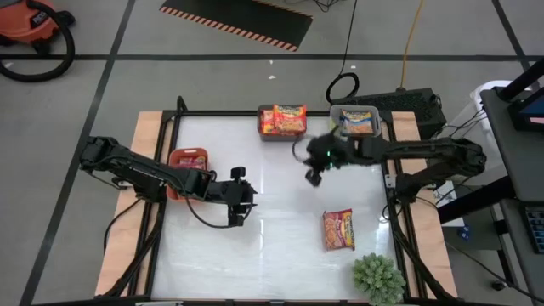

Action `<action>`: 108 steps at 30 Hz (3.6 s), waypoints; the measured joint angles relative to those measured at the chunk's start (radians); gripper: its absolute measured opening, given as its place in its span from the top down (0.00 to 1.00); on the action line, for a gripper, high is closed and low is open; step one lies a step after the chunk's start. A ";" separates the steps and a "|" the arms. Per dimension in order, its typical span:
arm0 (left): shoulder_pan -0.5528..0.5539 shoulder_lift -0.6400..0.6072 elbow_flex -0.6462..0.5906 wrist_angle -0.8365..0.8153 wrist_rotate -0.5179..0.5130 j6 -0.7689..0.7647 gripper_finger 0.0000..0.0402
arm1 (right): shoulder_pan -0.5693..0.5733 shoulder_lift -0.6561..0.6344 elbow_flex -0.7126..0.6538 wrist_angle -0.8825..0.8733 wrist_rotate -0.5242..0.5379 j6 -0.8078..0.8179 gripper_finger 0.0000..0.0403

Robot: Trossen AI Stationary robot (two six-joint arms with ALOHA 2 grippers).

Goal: Sort Maruchan noodles
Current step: Put the red noodle pack into the orange bin

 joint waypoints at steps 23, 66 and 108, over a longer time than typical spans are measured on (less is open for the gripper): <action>-0.034 0.000 0.000 -0.012 0.010 -0.162 0.55 | 0.442 0.069 -0.001 -0.313 0.111 0.568 0.80; -0.137 0.003 0.000 0.002 0.010 -0.171 0.55 | 0.502 0.173 -0.106 -0.121 0.083 0.682 0.71; -0.137 0.003 0.000 0.047 -0.046 -0.146 0.55 | 0.462 0.173 -0.143 0.390 0.005 0.191 1.00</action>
